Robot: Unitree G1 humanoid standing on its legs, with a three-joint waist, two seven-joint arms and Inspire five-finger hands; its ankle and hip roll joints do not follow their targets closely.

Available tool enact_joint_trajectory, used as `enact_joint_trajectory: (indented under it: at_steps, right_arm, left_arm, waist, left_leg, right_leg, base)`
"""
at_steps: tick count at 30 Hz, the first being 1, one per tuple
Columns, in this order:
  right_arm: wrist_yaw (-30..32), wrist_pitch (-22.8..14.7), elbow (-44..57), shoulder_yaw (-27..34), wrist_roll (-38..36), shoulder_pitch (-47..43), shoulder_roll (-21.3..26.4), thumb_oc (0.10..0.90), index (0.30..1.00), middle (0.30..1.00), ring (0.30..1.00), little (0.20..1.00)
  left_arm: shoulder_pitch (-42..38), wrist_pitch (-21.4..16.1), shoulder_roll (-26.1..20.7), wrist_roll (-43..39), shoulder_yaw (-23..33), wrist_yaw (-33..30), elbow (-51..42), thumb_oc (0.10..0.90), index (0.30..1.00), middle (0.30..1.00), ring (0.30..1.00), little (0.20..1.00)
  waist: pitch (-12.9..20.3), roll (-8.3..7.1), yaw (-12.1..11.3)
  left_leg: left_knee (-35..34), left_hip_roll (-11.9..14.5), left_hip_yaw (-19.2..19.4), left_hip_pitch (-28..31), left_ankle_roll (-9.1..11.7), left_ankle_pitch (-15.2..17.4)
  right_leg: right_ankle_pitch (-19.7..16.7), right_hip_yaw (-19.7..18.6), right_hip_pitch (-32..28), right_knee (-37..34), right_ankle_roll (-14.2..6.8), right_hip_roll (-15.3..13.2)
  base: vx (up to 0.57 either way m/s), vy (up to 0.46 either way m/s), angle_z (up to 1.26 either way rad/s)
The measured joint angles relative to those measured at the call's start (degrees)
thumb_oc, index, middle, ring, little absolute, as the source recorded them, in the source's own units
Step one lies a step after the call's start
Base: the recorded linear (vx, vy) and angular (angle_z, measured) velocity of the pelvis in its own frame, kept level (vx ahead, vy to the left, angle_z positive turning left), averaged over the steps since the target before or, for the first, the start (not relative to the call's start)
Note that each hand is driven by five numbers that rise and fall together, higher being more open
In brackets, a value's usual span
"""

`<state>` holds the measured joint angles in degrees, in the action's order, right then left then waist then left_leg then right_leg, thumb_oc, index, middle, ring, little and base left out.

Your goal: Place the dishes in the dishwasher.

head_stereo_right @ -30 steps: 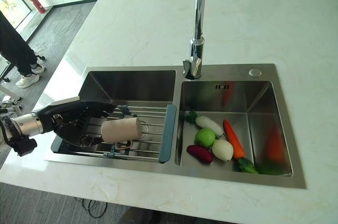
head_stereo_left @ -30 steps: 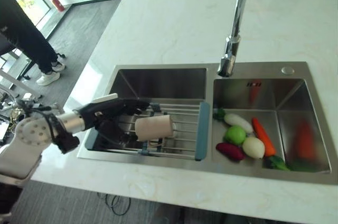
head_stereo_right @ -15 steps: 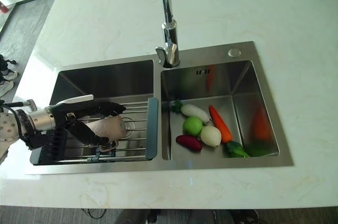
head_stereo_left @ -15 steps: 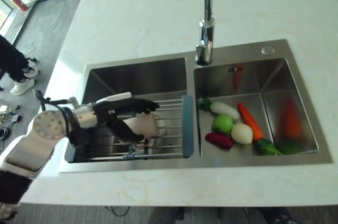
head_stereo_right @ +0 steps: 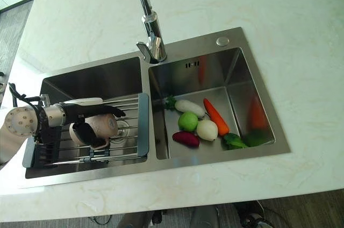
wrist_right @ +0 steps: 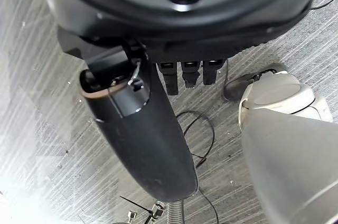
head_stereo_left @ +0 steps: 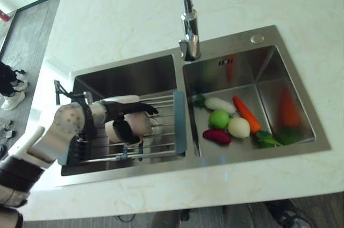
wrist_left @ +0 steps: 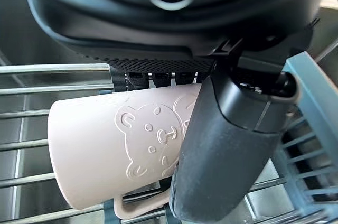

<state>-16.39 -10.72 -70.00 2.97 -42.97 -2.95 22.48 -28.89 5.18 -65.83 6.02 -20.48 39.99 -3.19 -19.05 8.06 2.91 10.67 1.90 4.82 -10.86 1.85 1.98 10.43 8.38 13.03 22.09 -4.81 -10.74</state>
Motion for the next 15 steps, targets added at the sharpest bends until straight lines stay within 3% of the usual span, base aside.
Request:
enact_joint_trajectory:
  at_steps: [9,10,11,15]
  right_arm:
    - [0.0,0.0,0.1,-0.1,0.0,-0.3,0.0,0.800,0.900,0.900,0.900,0.900]
    - [0.0,0.0,0.2,-0.1,0.0,-0.4,0.0,0.800,0.900,0.900,0.900,0.900]
    - [0.0,0.0,0.7,-0.1,0.0,-0.5,0.0,0.800,0.900,0.900,0.900,0.900]
    - [-0.1,-0.1,2.4,-0.4,-0.1,-0.8,0.1,0.800,0.900,0.900,0.900,0.900]
  left_arm:
    - [-1.6,1.1,0.1,2.3,-0.1,3.7,-0.4,0.800,0.900,0.900,0.900,0.900]
    - [-1.8,1.1,0.2,2.6,-0.1,4.1,-0.4,0.566,0.549,0.549,0.549,0.549]
    - [-1.9,0.5,0.4,3.7,-0.1,4.3,-0.4,0.400,0.300,0.300,0.300,0.300]
    - [-3.4,-2.8,1.5,4.9,-0.2,4.2,1.5,0.400,0.300,0.300,0.300,0.300]
  waist:
    - [-0.1,-0.01,-0.1]
    - [-0.2,0.06,-0.1]
    - [-0.2,0.15,-0.1]
    - [-0.4,0.44,-0.2]
  left_leg:
    - [0.0,0.0,0.3,-0.1,0.0,0.0]
    - [0.0,0.0,0.2,-0.1,0.0,0.0]
    - [0.0,0.0,0.1,-0.1,0.0,0.0]
    - [0.0,0.0,-0.5,-0.2,0.0,-0.1]
  right_leg:
    - [-0.2,0.1,-0.1,0.0,0.0,0.0]
    - [-0.2,0.2,-0.2,0.0,0.0,0.0]
    - [-0.2,0.3,-0.3,-0.1,0.0,0.0]
    - [-0.2,0.7,-0.5,-0.2,0.0,0.1]
  base:
    - [0.00,-0.001,0.00]
    - [0.00,0.000,0.00]
    - [-0.01,0.000,0.04]
    - [0.00,-0.022,0.06]
